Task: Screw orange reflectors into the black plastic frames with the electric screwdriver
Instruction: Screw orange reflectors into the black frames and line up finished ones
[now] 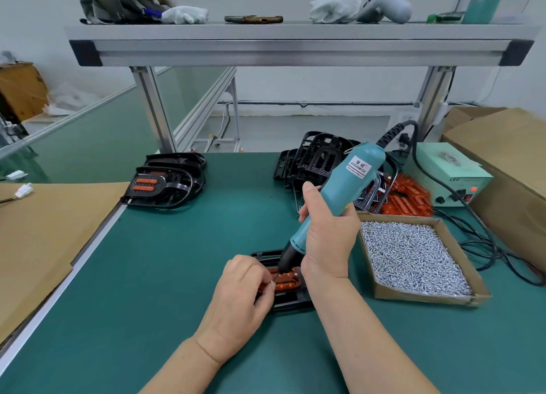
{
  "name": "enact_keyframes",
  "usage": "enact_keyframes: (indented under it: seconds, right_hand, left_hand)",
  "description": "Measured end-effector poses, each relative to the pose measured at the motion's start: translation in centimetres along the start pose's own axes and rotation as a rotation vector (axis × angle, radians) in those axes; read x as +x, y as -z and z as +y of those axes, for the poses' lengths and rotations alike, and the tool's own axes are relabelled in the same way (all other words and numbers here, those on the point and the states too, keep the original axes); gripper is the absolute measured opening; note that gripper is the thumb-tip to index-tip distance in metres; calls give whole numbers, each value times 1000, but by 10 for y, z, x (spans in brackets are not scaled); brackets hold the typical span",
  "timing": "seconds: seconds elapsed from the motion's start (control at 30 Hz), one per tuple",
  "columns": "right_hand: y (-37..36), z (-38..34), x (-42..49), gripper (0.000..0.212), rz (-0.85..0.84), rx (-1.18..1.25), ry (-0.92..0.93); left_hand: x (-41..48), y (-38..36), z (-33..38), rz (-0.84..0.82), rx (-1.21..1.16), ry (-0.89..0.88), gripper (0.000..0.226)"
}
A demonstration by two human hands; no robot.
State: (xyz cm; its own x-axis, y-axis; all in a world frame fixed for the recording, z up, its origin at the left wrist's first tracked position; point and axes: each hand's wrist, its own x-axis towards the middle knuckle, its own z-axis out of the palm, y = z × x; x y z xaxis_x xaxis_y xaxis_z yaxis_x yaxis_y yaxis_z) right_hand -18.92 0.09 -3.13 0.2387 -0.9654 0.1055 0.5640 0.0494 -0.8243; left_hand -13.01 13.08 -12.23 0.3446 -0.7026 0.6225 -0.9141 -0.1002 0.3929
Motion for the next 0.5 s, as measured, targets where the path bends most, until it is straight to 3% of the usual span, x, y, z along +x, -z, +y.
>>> enact_keyframes:
  seconds: [0.1, 0.2, 0.5]
  right_hand:
    - [-2, 3, -1, 22, 88, 6, 0]
    - [-1, 2, -2, 23, 70, 23, -6]
    - [-1, -7, -5, 13, -314, 63, 1]
  left_hand:
    - [0, -1, -2, 41, 19, -23, 15]
    - [0, -1, -4, 66, 11, -38, 19]
    - [-1, -2, -4, 22, -84, -63, 18]
